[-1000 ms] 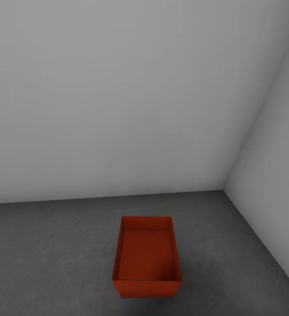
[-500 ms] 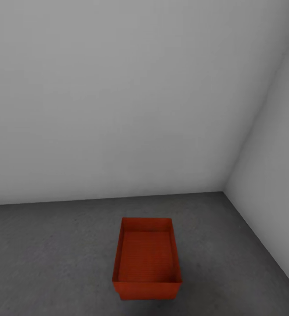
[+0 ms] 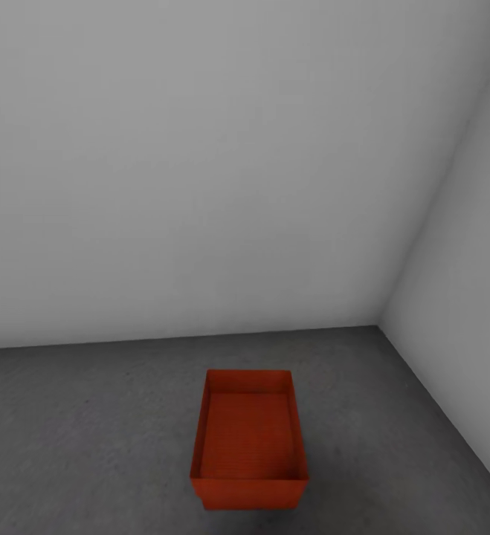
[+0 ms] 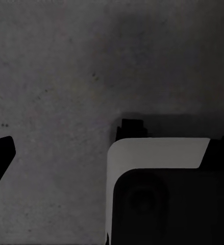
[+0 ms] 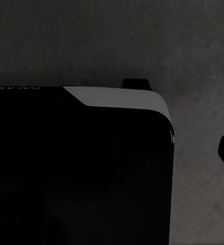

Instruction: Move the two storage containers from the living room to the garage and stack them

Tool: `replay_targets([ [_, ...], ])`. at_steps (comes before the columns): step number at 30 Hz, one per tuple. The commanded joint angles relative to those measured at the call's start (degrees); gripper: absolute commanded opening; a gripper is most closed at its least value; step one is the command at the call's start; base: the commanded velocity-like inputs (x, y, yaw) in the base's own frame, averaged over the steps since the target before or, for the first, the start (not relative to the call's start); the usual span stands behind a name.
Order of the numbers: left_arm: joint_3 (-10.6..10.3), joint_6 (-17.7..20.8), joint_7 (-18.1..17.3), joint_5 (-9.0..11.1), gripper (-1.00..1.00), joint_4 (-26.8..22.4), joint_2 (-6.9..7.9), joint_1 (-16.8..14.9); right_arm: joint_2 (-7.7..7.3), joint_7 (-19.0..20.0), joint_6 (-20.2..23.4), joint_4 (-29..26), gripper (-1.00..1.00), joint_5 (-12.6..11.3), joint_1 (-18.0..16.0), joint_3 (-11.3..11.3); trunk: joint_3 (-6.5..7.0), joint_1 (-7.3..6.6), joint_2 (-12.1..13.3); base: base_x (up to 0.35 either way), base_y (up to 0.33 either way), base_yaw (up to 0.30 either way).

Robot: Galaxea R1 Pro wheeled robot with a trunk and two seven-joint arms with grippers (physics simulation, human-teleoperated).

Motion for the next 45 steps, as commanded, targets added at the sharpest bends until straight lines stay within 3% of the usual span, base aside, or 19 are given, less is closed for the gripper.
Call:
replay_targets([
  [1,-0.1,0.2,0.1,0.2,1.00,-0.1,0.00,0.0,0.05,-0.1,-0.3,0.2,1.00,-0.5,-0.1,0.5,0.04,0.00,0.0,0.000,0.000,0.000],
  [35,0.1,0.1,0.1,0.6,1.00,-0.3,0.26,0.0,0.23,-0.1,-0.4,0.2,1.00,-0.4,2.4,0.5,3.04,0.00,0.0,0.000,0.000,0.000],
  [45,0.0,-2.8,0.1,0.7,1.00,-0.3,0.26,0.0,0.14,-0.1,-0.4,0.2,1.00,-0.4,2.5,0.5,3.93,0.00,0.0,0.000,0.000,0.000],
])
